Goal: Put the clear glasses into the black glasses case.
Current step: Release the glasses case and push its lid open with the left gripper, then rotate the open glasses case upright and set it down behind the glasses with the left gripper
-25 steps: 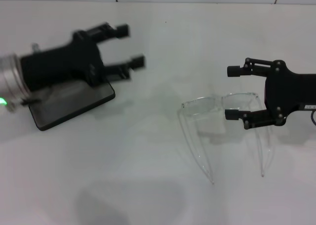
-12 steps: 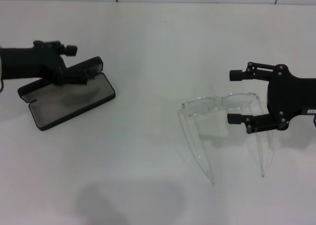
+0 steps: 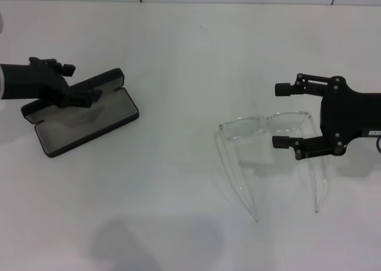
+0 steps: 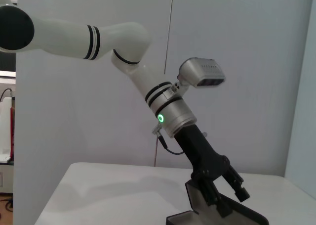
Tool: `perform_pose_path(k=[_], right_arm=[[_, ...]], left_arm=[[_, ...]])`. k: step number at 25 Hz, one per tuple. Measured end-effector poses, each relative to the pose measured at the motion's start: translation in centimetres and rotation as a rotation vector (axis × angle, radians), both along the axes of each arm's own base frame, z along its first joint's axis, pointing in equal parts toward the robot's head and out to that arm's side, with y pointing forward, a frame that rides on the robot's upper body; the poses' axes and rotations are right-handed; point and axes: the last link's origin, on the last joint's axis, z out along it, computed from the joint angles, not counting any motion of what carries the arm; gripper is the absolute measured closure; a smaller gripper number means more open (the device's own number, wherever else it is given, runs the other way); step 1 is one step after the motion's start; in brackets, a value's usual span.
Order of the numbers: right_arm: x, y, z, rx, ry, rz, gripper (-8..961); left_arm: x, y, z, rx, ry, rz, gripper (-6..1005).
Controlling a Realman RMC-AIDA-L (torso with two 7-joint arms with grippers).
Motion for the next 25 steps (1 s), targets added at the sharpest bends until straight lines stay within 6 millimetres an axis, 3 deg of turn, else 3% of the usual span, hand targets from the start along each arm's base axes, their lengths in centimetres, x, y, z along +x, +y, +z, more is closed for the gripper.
perform_pose_path(k=[6,16,22,25], right_arm=[[-0.2,0.0,-0.2,0.0,0.001,0.003,83],[-0.6,0.0,-0.6,-0.006,0.002,0.016,84],[-0.4,-0.4,-0.8,-0.018,-0.006,0.019,84],[-0.2,-0.7,-1.2,-0.038,-0.022,0.025,84]], left_arm=[[-0.5,-0.1,-0.2,-0.015,0.046,0.008,239],[-1.3,0.4,-0.1,0.034,0.092,0.015,456],[0.2,0.9,-1.3,0.002,0.123,-0.059,674],[2.2,1.6,-2.2,-0.01,0.106,-0.159,735]])
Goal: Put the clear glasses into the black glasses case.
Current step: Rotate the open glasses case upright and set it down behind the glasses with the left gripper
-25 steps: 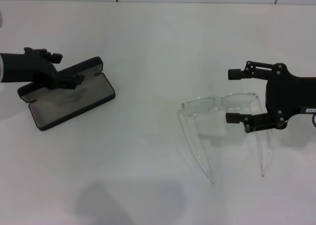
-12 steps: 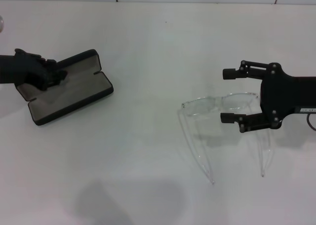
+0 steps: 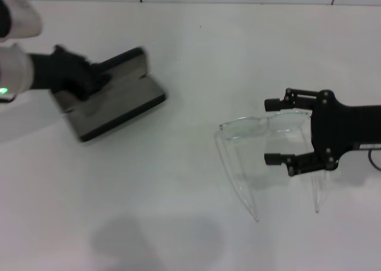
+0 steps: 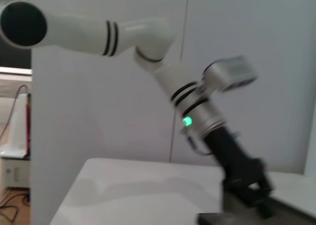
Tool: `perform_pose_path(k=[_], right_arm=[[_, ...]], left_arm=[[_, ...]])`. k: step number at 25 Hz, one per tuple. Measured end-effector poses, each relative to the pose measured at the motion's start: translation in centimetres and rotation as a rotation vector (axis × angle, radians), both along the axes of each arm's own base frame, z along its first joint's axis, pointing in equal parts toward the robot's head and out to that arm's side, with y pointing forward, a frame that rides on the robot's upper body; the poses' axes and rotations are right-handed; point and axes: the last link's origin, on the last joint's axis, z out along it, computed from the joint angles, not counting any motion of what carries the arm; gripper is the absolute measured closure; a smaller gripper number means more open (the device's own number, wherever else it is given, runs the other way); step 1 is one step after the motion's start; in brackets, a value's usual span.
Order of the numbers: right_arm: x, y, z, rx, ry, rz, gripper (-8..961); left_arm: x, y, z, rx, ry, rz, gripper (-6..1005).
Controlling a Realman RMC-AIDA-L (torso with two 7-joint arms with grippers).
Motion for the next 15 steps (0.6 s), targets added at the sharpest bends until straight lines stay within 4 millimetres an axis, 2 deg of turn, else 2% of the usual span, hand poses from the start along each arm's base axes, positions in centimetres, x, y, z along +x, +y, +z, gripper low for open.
perform_pose_path(k=[4,9,15], right_arm=[[0.3,-0.5,-0.5,-0.01,-0.007,0.005,84],[0.8,-1.8,-1.9,-0.01,-0.013,0.039,83],[1.7,-3.1,-2.5,0.006,-0.001,0.033,83]], left_arm=[[3.3,1.1,-1.7,-0.055,-0.003,-0.137,784],[7.3,2.1,-5.0,-0.174,0.058,-0.27,803],[10.2,2.7,-7.6,-0.242,0.134,-0.375,808]])
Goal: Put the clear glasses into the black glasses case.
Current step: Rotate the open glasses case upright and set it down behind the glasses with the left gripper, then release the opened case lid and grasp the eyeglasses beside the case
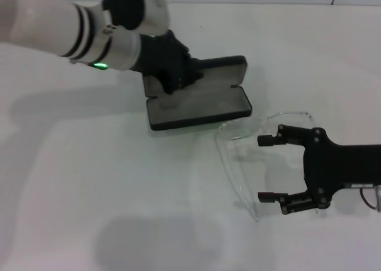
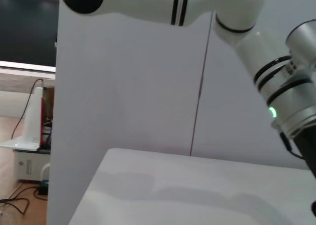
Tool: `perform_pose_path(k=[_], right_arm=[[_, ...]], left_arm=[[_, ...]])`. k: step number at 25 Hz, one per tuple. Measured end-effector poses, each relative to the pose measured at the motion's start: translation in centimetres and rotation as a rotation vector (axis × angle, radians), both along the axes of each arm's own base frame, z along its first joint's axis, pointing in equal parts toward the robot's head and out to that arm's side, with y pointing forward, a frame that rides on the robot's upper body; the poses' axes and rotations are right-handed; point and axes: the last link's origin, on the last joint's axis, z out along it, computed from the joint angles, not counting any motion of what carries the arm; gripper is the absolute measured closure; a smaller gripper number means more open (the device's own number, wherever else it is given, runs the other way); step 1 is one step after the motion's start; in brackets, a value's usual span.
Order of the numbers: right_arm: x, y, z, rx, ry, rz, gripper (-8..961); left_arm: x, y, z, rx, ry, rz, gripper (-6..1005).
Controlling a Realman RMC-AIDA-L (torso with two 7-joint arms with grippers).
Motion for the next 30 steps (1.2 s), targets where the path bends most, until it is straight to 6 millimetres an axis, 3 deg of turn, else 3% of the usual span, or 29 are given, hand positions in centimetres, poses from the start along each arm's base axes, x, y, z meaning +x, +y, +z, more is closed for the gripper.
perform_pose_path(k=[8,17,21,26,30], right_arm=[[0.9,-0.8,0.0,0.01,-0.001,-0.018,83],[1.2,-0.8,0.1,0.014,-0.006,-0.022,84],[1.0,0.1,1.1,0.067,0.023,-0.043,84],[-0.5,2.8,3.8,0.185,0.122,-0.132,84],[-2.3,4.7,6.0,0.169,-0.019,-0.113,83]], left_arm=[[1.5,-0.3,-2.0,-0.026,0.087,-0.118,806],[2.0,-0.4,-2.1,-0.024,0.055,-0.1,762],[2.3,-0.5,-1.2,-0.006,-0.109,-0.059,689],[1.9,-1.4,1.0,0.07,-0.428,-0.051,572],[0.0,-2.9,2.3,0.123,-0.623,-0.007,519]])
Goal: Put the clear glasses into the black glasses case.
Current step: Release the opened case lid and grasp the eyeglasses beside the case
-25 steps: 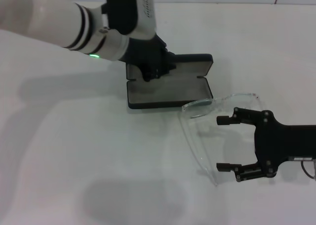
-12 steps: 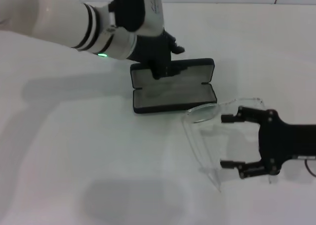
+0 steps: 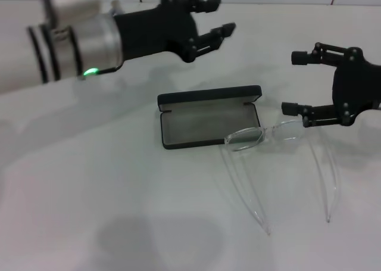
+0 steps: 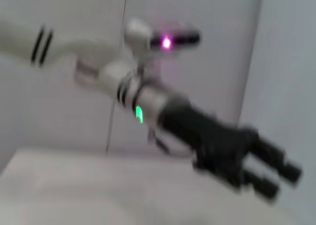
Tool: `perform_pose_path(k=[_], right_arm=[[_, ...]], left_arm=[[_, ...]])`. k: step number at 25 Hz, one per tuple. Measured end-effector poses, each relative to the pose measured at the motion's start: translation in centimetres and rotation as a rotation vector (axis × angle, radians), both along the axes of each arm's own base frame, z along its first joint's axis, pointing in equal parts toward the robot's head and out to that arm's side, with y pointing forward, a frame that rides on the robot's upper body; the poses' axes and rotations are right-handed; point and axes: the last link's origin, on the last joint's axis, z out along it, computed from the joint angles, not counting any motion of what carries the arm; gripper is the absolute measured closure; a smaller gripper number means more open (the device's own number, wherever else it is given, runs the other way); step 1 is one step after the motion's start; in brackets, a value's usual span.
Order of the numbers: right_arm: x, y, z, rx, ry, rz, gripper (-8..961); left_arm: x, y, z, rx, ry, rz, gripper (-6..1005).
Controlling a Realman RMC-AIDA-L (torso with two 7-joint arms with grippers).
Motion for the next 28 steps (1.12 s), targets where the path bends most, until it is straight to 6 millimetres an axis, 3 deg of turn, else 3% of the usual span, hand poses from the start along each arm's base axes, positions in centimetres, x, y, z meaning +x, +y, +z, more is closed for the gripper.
perform_pose_path(k=[6,13,18,28], right_arm=[[-2.7,2.0,1.3,-0.057,-0.348,0.032,83],[-6.2,3.3,-0.4,-0.205,-0.676,0.065,84],[-6.9,3.6,-2.5,-0.236,-0.843,0.057,83],[-7.2,4.0,-5.7,-0.171,-0.933,0.095,151]], left_arm=[[-3.6,-2.2,1.4,0.003,-0.208,0.112,518],[-6.6,-3.7,2.1,-0.022,-0.366,0.191,518],[-7.1,-3.9,2.1,-0.011,-0.396,0.202,518],[-7.7,-4.1,1.8,0.013,-0.414,0.219,517]])
